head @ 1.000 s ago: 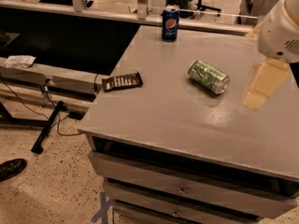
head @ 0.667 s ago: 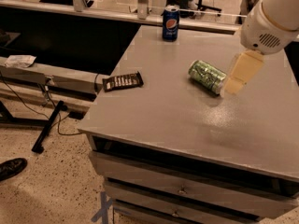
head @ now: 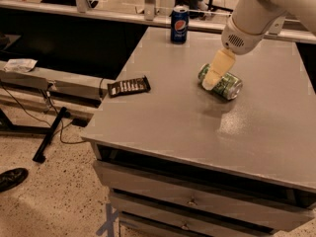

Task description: Place green can upright

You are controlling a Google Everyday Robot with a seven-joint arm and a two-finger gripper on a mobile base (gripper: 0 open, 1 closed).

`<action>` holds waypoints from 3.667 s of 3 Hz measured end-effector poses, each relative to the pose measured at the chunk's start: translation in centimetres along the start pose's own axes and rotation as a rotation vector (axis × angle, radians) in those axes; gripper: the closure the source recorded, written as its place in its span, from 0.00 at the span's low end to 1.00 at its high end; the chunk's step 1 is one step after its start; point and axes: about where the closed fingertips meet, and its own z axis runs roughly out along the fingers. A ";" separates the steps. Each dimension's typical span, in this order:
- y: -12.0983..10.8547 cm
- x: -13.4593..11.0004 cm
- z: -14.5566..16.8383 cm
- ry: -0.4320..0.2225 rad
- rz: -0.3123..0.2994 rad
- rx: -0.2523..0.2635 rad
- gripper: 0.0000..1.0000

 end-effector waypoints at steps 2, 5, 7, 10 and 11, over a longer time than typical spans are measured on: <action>-1.2 -1.0 5.5 0.110 0.156 0.043 0.00; -0.8 -3.4 4.1 -0.015 0.164 0.018 0.80; -0.7 -5.6 2.3 -0.418 0.075 -0.080 1.00; -5.7 0.2 -1.3 -0.982 0.090 -0.095 1.00; -6.1 2.4 -1.8 -1.164 0.133 -0.170 0.96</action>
Offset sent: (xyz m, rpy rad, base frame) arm 0.0435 0.0032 -0.0611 -0.0755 0.0728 -0.2555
